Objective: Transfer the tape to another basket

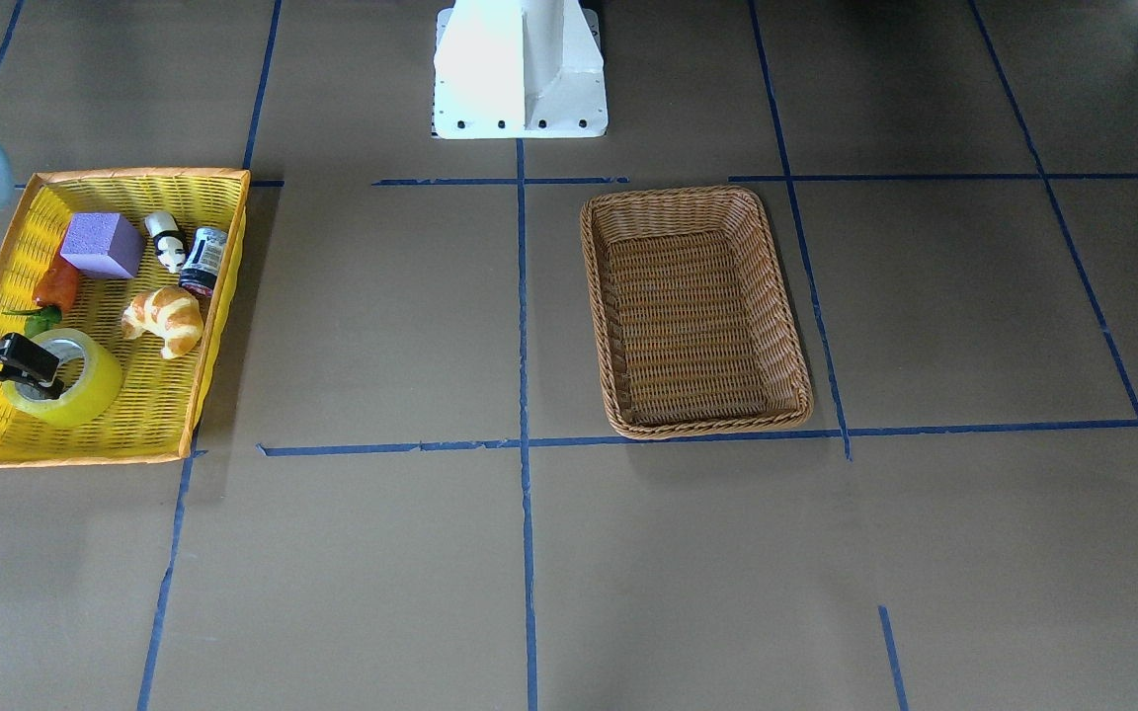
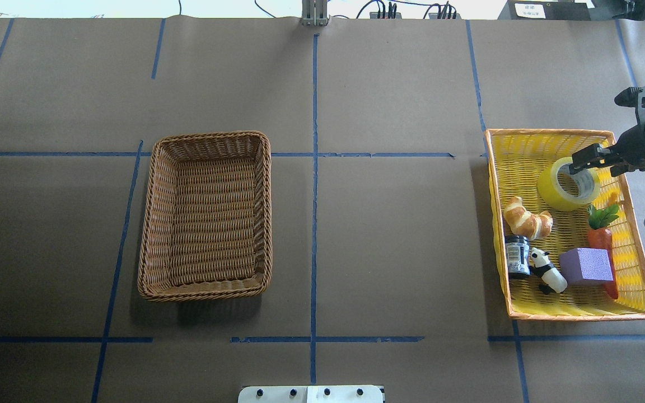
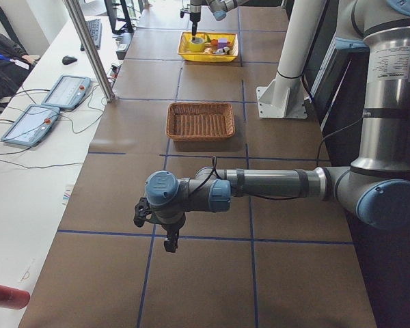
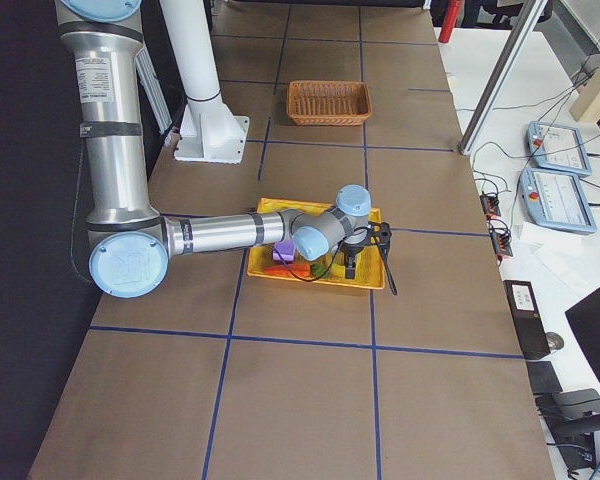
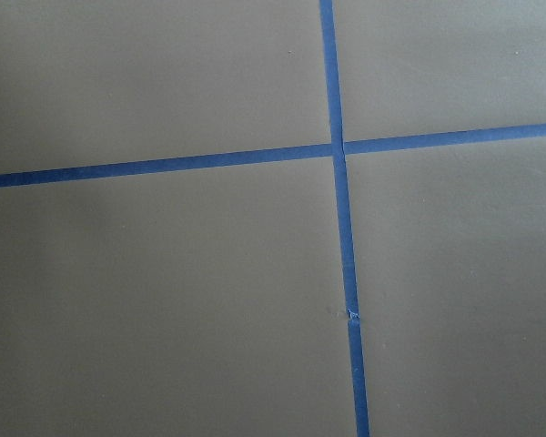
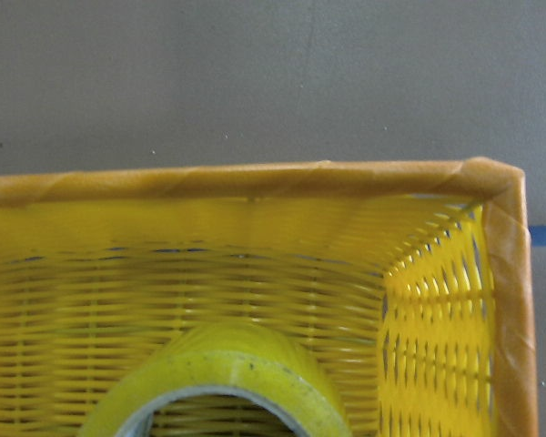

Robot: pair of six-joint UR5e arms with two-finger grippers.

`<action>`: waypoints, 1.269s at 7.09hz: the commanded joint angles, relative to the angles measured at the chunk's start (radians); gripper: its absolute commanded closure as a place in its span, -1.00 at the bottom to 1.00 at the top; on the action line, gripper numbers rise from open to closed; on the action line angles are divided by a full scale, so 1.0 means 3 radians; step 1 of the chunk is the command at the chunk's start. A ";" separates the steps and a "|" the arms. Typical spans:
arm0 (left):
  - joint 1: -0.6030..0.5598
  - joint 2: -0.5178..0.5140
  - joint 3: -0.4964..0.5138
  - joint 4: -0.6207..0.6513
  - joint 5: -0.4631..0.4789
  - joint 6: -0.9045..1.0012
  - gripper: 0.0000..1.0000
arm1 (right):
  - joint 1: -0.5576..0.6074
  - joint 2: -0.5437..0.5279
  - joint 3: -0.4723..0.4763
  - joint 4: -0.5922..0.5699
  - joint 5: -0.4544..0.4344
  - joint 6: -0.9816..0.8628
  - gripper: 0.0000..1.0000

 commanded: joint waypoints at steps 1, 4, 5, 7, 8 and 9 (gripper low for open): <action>0.0000 0.0000 -0.0008 0.0000 0.0000 0.0001 -1.00 | -0.0073 -0.0062 0.0015 0.0001 -0.0004 0.0005 -0.99; -0.0005 0.0000 -0.0013 0.0000 0.0000 0.0001 -1.00 | -0.0288 -0.0042 -0.0082 -0.0014 -0.0203 0.0005 -0.98; -0.0005 0.0000 -0.0013 0.0000 0.0000 0.0001 -1.00 | -0.0288 -0.0031 -0.0087 -0.0019 -0.0183 0.0000 -0.97; -0.0005 0.0000 -0.0018 0.0000 0.0000 0.0001 -1.00 | -0.0283 -0.0021 -0.0077 -0.0009 -0.0162 0.0000 -0.65; -0.0005 0.0000 -0.0013 0.0000 0.0000 -0.0004 -1.00 | -0.0278 -0.0021 -0.0062 -0.0004 -0.0157 0.0000 -0.33; -0.0005 0.0000 -0.0013 0.0000 0.0000 0.0001 -1.00 | -0.0272 -0.0026 -0.0052 0.0001 -0.0192 0.0005 -0.06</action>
